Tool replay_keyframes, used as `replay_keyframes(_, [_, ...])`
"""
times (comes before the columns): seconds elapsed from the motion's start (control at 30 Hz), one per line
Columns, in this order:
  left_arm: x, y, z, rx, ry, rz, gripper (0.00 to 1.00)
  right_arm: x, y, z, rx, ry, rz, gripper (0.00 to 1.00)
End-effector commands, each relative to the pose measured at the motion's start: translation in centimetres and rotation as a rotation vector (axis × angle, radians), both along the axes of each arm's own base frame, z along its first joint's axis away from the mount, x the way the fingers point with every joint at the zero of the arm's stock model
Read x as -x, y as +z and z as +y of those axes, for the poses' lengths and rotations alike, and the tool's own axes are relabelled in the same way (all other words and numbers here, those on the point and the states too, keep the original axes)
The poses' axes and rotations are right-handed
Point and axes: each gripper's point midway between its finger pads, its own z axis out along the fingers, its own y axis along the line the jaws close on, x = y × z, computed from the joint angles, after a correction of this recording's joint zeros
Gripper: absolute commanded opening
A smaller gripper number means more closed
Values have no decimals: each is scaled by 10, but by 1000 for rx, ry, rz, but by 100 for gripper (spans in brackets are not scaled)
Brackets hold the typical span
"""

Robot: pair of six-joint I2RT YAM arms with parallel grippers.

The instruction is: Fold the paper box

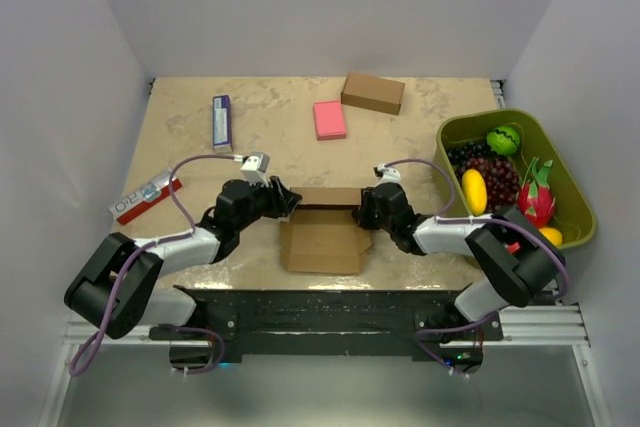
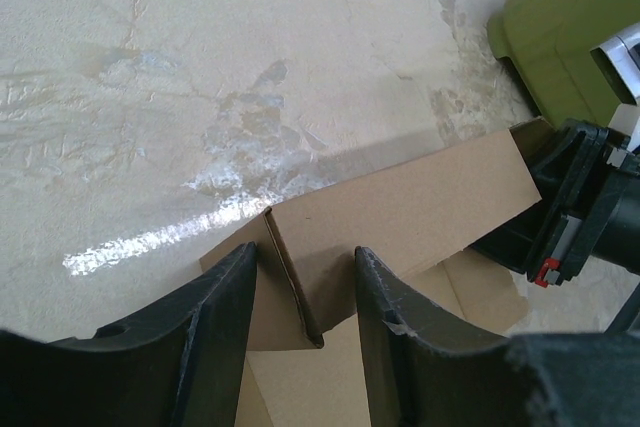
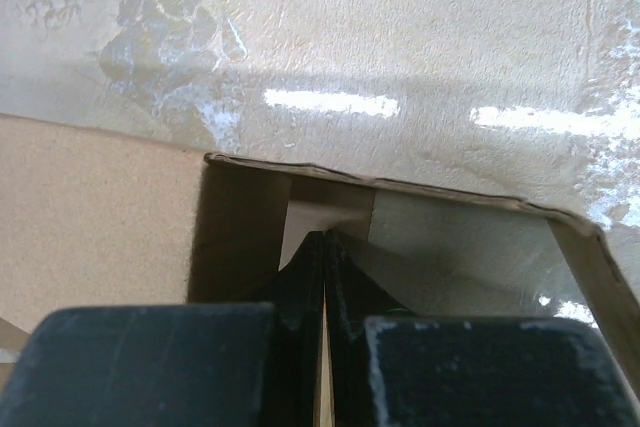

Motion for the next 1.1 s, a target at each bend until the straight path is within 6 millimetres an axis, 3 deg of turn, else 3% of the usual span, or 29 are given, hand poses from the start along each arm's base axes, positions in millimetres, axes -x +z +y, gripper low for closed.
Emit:
replay_keyframes(0.0, [-3,0,-2,-20,-17,-15,48,13,-18,-12,48,-28,76,0])
replay_keyframes(0.07, [-3,-1,-1,-23,-14,-13,48,16,-11,-14,55,-19,75,1])
replay_keyframes(0.1, [-3,-1,-1,-24,-11,-12,48,16,6,-12,30,-9,42,7])
replay_keyframes(0.17, [-3,-1,-1,-25,-13,-13,48,22,20,-17,38,6,35,19])
replay_keyframes(0.2, [-3,-2,-1,-28,-12,-11,48,20,43,-16,12,7,-10,32])
replay_keyframes(0.27, [-4,-2,1,-34,-4,-9,48,27,56,-25,39,8,-11,43])
replay_keyframes(0.3, [-4,-3,0,-37,-6,-7,48,24,73,-22,14,11,-39,45])
replay_keyframes(0.4, [-4,-4,-1,-36,-9,-3,48,30,97,-34,47,2,-55,54])
replay_keyframes(0.5, [-5,-2,-2,-34,-13,-6,48,27,110,-50,124,-33,-80,64])
replay_keyframes(0.73, [-7,-1,-2,-45,-17,-7,48,3,102,-84,310,-155,-79,78])
replay_keyframes(1.07, [-7,1,-1,-57,-16,-8,48,-24,86,-99,444,-190,-79,84])
